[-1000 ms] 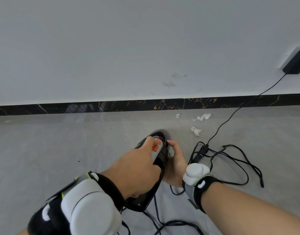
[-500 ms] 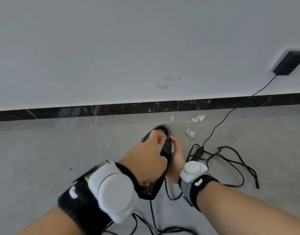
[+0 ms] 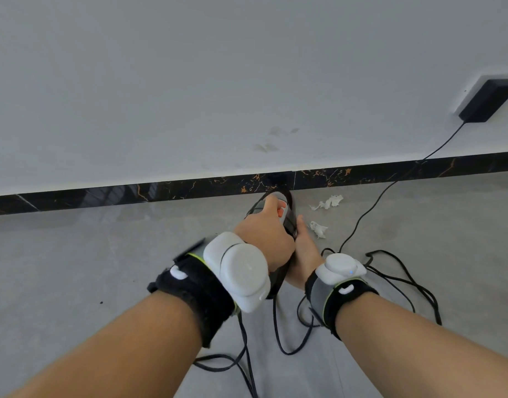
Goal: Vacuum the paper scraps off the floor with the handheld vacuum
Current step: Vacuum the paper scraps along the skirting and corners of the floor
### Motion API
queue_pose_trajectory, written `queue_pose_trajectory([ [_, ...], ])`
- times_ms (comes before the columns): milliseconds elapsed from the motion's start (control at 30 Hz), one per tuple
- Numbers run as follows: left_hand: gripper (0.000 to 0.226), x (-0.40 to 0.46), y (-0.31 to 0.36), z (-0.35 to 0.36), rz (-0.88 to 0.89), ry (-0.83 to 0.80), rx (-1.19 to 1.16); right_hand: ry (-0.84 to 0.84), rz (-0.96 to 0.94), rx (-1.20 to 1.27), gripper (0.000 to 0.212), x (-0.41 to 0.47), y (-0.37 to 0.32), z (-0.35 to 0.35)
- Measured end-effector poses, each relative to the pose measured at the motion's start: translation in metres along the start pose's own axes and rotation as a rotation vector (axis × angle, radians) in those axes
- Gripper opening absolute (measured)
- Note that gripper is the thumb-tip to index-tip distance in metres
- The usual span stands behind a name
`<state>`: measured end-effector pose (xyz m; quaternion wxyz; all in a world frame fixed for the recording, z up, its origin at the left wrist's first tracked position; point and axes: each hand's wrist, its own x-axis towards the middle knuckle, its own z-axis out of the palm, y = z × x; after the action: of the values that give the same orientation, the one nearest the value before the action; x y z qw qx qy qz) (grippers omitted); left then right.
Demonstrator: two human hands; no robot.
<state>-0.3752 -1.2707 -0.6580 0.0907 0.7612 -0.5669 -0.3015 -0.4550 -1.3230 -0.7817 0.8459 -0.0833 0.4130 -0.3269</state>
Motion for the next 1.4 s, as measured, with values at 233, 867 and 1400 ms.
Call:
queue_pose_trajectory([
  [233,0.051,-0.009,-0.001,0.008,-0.007,0.028,0.014,0.061,0.005,-0.032,0.071,-0.003,0.006,-0.005],
  [867,0.058,-0.087,-0.004,-0.006,-0.056,-0.182,-0.009,0.033,-0.111,-0.045,0.043,-0.060,0.050,-0.018],
  [1400,0.049,-0.076,0.020,-0.002,-0.008,-0.217,-0.038,0.243,-0.165,-0.021,0.062,-0.059,0.035,-0.034],
])
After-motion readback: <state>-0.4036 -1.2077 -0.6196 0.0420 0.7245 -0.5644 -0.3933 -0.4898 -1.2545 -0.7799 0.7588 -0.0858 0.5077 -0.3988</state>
